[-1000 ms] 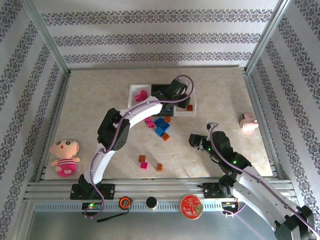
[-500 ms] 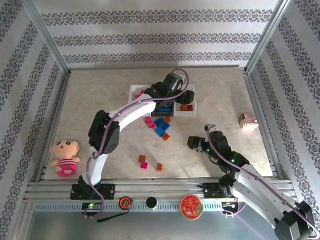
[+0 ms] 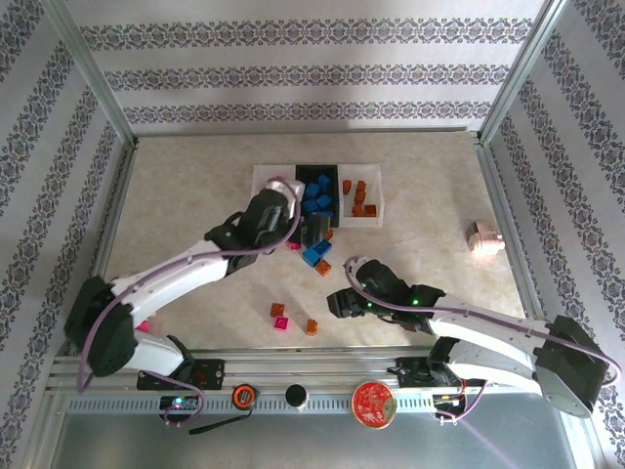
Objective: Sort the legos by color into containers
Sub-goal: Pick up the lego from the bottom-center of the table.
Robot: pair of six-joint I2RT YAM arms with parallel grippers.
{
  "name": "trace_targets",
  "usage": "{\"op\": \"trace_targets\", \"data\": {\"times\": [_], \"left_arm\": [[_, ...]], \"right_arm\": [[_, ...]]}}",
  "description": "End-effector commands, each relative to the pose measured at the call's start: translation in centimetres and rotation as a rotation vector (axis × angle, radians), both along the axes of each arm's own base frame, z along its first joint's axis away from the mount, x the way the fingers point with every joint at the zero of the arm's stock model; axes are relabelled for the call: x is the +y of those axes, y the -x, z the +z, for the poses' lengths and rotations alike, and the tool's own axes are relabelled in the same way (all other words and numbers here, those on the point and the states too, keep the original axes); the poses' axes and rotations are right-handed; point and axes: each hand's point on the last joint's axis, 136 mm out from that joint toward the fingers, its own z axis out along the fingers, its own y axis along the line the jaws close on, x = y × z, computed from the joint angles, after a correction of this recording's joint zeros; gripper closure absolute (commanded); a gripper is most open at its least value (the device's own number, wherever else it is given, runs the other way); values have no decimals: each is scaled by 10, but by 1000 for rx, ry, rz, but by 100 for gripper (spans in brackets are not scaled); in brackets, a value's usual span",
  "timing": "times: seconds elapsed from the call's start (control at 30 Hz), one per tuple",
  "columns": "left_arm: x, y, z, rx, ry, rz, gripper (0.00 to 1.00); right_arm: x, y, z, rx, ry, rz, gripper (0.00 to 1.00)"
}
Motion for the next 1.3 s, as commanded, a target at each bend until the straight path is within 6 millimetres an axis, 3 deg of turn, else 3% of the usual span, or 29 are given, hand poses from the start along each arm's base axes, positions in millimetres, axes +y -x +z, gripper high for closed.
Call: {"op": "trace_targets", "data": {"times": [0.0,0.2,0.4,0.73,1.0,1.27], "left_arm": [[40,13,-7,-28,-16,115,0],[96,57,-30,-29,-15,221,0],[121,83,-51,-14,37,271,0],[127,87,-61,10,18,287,0],[129,88,-68,20,3,295,0],[130,87,-66,14,-3,298,0]], "right_arm": [[22,2,10,-41,-5,72,27],[44,12,3,-47,49,152,27],[56,16,0,-47,80,191,26],[72,35,-9,-25,140,288,26],[70,53,-35,-1,289,359,27],[66,52,-47,-15,366,367,41]]}}
